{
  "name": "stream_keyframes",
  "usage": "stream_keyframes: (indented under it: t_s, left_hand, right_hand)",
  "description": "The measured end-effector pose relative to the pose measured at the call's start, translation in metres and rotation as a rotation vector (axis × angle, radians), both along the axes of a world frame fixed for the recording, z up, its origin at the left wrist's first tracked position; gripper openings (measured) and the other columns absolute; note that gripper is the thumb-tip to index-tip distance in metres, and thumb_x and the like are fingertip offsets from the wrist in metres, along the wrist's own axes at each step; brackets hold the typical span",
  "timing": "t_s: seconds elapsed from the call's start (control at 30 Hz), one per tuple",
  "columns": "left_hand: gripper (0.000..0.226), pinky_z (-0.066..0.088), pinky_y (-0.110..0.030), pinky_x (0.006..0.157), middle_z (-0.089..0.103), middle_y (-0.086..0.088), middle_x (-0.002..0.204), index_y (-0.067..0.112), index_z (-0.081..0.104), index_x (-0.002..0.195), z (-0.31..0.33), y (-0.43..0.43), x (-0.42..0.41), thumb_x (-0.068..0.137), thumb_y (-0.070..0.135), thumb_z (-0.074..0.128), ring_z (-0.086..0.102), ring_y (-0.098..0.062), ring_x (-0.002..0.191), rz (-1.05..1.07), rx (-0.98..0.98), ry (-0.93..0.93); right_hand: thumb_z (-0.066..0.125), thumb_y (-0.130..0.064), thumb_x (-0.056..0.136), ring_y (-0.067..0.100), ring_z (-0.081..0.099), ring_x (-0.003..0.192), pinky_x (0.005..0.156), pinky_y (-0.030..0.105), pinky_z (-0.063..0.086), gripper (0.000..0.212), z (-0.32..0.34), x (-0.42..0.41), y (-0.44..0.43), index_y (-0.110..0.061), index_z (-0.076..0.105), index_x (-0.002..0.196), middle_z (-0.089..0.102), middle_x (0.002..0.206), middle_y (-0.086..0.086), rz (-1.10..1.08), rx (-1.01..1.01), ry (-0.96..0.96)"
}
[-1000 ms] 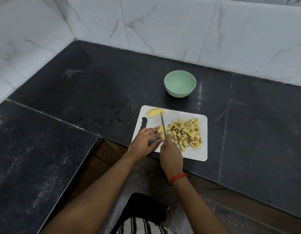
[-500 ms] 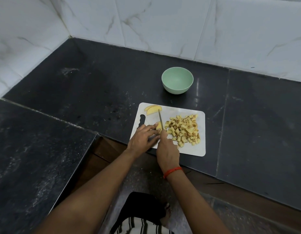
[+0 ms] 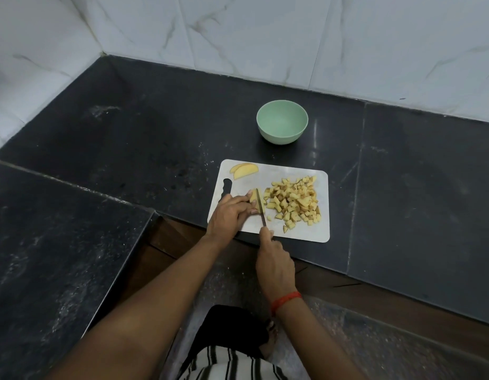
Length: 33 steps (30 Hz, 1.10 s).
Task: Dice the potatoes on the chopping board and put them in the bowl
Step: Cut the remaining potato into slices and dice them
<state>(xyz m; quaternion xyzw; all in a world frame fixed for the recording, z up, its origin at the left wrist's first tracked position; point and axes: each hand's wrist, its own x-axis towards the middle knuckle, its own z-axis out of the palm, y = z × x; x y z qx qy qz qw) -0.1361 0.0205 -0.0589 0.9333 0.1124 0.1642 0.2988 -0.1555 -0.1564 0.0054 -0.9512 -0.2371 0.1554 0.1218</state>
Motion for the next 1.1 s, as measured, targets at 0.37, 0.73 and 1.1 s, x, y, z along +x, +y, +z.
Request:
stream_keyframes:
  t_s: [0.37,0.73,1.1]
  left_hand:
    - [0.024,0.052,-0.03,0.084,0.067,0.004,0.133,0.02,0.08,0.111,0.001,-0.004,-0.004,0.094,0.034,0.07,0.053,-0.016,0.097,0.032,-0.026,-0.003]
    - [0.017,0.05,-0.026,0.08,0.073,0.004,0.121,0.015,0.08,0.107,0.001,-0.003,-0.008,0.096,0.02,0.068,0.054,-0.015,0.098,0.038,-0.023,-0.045]
    - [0.013,0.045,-0.023,0.073,0.078,0.005,0.1,0.014,0.08,0.101,0.0,0.0,-0.004,0.094,0.017,0.07,0.048,-0.011,0.087,0.092,-0.041,-0.049]
  right_hand:
    - [0.03,-0.027,0.106,0.036,0.067,0.079,0.063,0.043,0.051,0.007,0.004,-0.027,-0.041,-0.023,0.029,0.112,0.063,0.093,0.006,-0.089,0.23,0.029]
    - [0.039,-0.012,0.103,0.035,0.067,0.086,0.061,0.033,0.039,0.036,-0.01,0.03,0.036,-0.019,0.032,0.138,0.066,0.099,0.012,-0.051,0.257,-0.014]
    - [0.036,-0.01,0.103,0.037,0.066,0.087,0.062,0.034,0.035,0.041,-0.013,0.035,0.04,-0.022,0.033,0.142,0.064,0.103,0.014,-0.049,0.218,-0.004]
